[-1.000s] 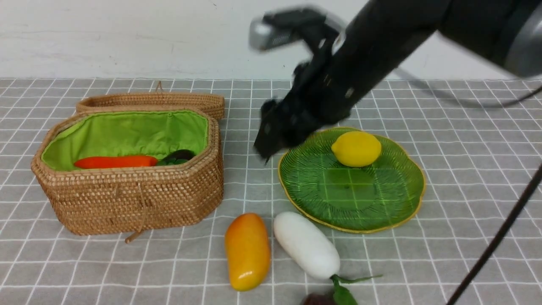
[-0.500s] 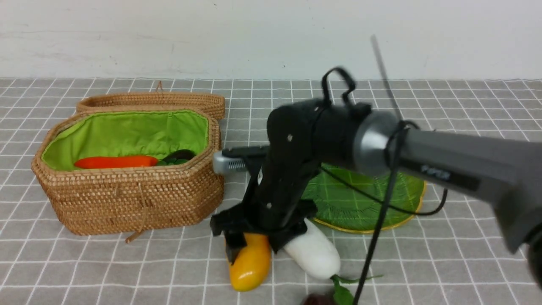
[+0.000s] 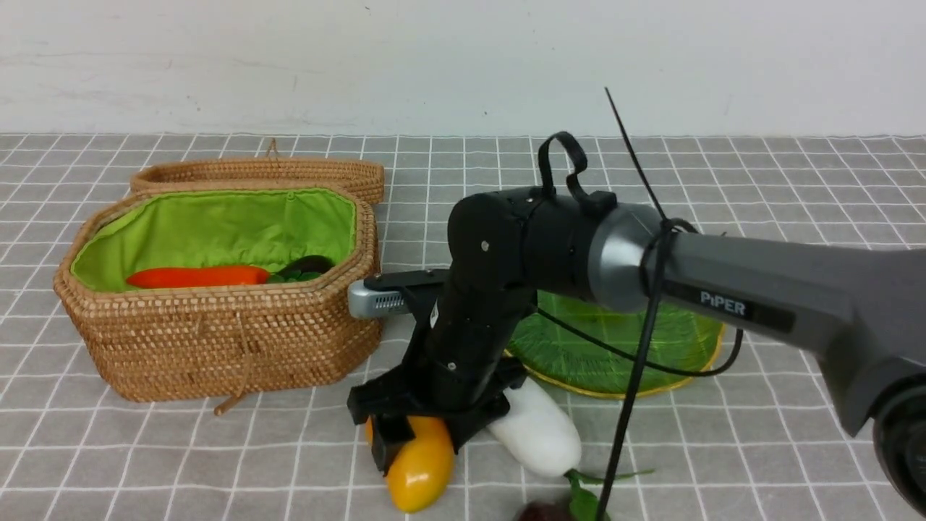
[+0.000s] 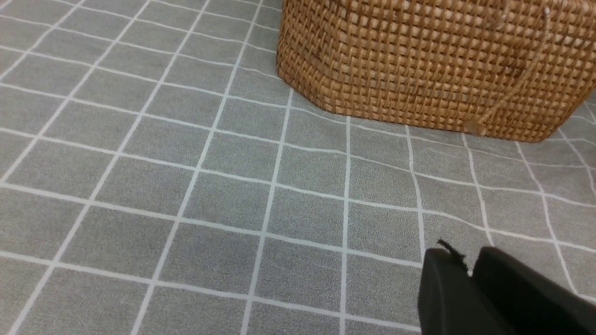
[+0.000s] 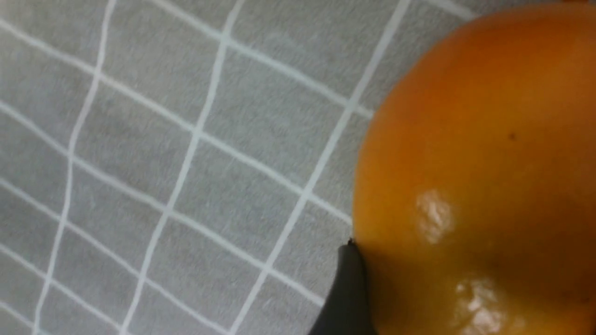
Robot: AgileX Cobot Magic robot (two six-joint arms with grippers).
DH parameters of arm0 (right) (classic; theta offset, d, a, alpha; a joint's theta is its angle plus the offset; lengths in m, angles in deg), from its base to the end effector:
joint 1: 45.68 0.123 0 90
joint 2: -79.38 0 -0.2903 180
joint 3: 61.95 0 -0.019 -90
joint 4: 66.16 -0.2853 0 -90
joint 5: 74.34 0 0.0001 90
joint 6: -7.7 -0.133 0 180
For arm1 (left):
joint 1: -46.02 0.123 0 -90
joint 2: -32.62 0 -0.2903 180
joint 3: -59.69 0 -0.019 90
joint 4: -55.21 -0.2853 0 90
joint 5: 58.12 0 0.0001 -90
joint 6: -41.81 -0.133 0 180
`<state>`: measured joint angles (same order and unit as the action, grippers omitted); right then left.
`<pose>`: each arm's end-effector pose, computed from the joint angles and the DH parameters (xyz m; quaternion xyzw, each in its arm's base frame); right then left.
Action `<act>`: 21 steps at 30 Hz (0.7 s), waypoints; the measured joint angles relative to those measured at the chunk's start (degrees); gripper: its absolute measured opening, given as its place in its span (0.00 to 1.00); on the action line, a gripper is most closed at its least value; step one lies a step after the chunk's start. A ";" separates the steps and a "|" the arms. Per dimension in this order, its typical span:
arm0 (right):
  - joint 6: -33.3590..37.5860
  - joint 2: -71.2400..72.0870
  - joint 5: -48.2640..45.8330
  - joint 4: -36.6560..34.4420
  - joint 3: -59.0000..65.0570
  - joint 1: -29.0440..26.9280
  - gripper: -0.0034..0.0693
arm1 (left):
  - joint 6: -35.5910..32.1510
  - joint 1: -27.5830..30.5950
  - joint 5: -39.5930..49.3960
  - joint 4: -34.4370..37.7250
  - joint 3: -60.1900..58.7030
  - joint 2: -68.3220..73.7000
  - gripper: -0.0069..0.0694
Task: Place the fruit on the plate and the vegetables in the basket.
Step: Use the right arm to grab a mango and put it into the right plate
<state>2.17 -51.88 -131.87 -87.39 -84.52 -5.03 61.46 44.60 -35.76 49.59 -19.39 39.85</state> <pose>0.3542 0.3577 0.1458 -0.2186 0.9543 0.1991 0.0433 0.1215 0.0020 0.1544 -0.1029 0.8053 -0.0656 0.5801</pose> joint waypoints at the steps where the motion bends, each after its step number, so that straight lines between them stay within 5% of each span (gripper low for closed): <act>1: 0.21 0.16 -0.39 -0.14 -0.17 -0.14 0.82 | 0.00 0.00 0.00 0.00 0.00 0.00 0.20; 9: 3.23 4.57 -5.03 -2.10 -11.73 -10.06 0.82 | 0.00 0.00 0.00 0.00 0.00 0.00 0.21; 15: 3.83 4.07 -2.14 6.26 -12.36 -17.67 0.82 | 0.00 0.00 0.00 0.00 0.00 0.00 0.21; 21: 0.79 0.19 -1.71 12.27 -11.61 -18.52 0.82 | 0.00 0.00 0.00 0.00 0.00 0.00 0.21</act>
<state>2.97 -51.69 -133.58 -75.12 -96.13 -23.56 61.46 44.60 -35.76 49.59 -19.39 39.85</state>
